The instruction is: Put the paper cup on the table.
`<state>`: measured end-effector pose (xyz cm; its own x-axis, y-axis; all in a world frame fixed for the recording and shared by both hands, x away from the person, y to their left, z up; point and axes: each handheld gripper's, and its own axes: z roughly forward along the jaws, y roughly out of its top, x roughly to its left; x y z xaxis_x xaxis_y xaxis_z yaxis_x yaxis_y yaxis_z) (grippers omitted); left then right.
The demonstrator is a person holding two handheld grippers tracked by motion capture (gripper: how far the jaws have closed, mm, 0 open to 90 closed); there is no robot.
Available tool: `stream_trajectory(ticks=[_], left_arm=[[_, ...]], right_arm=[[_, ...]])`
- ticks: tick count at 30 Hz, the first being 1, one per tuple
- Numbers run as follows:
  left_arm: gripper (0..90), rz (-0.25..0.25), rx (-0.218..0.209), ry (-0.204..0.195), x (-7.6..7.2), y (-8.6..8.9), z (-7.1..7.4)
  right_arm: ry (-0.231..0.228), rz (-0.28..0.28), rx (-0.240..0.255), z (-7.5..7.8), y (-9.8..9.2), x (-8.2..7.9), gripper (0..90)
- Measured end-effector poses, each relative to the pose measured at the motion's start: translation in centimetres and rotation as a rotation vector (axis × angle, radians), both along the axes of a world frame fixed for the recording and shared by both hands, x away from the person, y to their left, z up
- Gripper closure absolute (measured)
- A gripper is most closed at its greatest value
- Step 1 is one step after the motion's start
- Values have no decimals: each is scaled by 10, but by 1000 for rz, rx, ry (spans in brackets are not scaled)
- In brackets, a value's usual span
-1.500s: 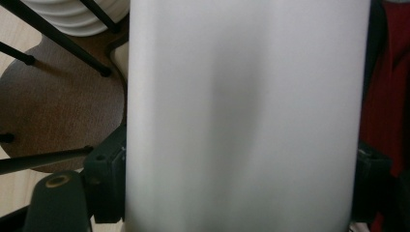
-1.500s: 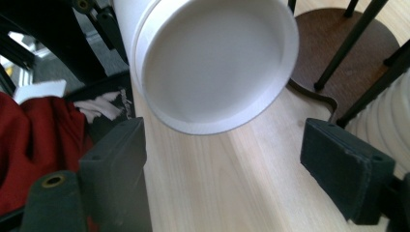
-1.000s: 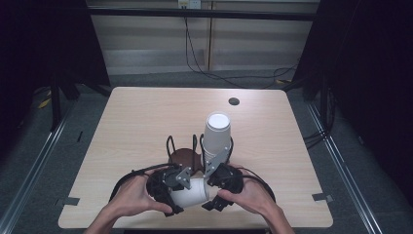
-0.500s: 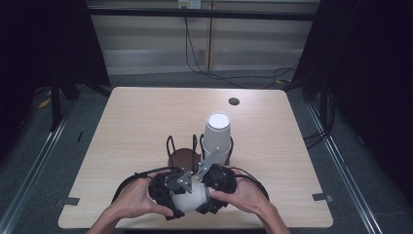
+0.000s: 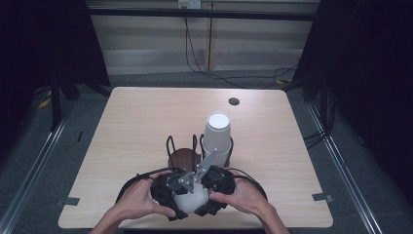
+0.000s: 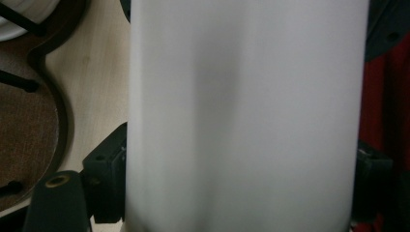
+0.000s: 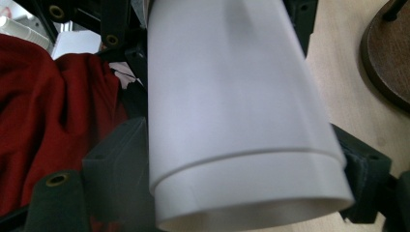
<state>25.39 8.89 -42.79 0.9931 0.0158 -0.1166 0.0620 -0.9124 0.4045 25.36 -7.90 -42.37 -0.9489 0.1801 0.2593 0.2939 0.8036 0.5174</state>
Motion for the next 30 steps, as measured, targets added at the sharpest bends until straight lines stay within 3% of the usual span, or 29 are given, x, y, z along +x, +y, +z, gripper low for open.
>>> stream_trajectory(ticks=[1, 4, 6, 7, 8, 11, 12, 13, 19, 22, 27, 30], left_arm=[[186, -41, 16, 3, 3, 0, 1], [185, -7, 6, 4, -1, 1, -2], [182, -63, 42, -28, 2, 0, -2], [176, -41, 24, -19, 0, -1, -3], [172, -69, 38, -38, 1, -1, -3], [160, -74, 25, -43, 1, 1, -3], [157, -45, -4, -25, -2, 1, -4], [153, -36, -9, -34, -2, 1, -4], [146, -18, -58, -36, 1, 4, -5], [138, -5, -113, -40, 4, 8, -2], [137, -19, -138, -55, 3, 9, -1], [138, -29, -169, -43, 4, 11, -2]], right_arm=[[0, -6, -1, 0, 0, 0, 197], [6, -8, 9, 0, -1, 1, 236], [18, -5, -1, -1, 0, 2, 244], [9, 0, -4, -2, 0, 1, 247], [10, 0, -6, -3, 0, 1, 250], [20, 3, 0, -4, -1, 1, 253], [19, 5, 3, -4, -1, 2, 253], [20, 4, 5, -4, -2, 2, 252], [7, -10, 3, -2, -3, 2, 252], [6, -21, 16, 0, -6, 3, 252], [0, -31, 26, 2, -7, 2, 254], [1, -30, 22, 2, -7, 2, 254]])
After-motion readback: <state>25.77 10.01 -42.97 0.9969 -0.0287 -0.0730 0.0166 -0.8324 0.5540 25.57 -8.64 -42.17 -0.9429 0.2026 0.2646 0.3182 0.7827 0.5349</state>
